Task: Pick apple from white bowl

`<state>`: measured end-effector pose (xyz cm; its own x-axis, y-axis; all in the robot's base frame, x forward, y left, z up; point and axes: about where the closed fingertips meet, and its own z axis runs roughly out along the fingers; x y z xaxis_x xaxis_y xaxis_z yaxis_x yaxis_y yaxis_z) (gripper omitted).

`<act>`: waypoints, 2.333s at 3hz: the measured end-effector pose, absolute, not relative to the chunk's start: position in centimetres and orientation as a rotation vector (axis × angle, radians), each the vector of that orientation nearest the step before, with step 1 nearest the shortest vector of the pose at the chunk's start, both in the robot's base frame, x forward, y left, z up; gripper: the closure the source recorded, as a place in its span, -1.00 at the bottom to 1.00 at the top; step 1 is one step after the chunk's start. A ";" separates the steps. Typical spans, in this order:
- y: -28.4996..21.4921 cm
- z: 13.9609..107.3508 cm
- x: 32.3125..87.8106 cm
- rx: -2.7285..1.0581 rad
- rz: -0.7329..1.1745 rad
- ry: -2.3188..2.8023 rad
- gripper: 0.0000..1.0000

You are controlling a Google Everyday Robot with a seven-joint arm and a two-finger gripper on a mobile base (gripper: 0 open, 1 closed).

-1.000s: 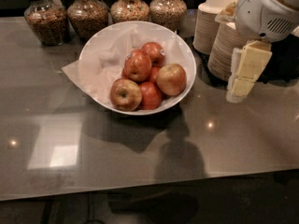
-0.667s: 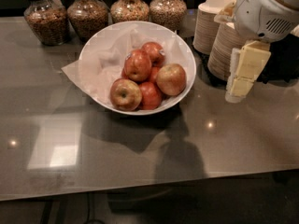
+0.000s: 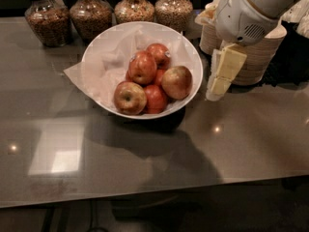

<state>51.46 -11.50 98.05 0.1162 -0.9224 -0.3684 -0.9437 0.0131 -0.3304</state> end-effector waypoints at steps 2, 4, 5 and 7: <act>-5.6 97.6 53.6 -1.996 0.155 1.605 -0.62; -2.7 97.4 54.5 -2.062 0.175 1.475 -0.62; -1.1 96.9 55.0 -2.106 0.191 1.411 -0.64; 0.5 95.4 55.8 -2.178 0.175 1.316 -0.66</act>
Offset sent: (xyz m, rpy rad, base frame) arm 0.0272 0.0755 -0.0077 0.0924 -0.0185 0.2140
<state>55.82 0.52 95.37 0.5038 -0.7683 -0.3948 -0.8448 -0.3429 -0.4109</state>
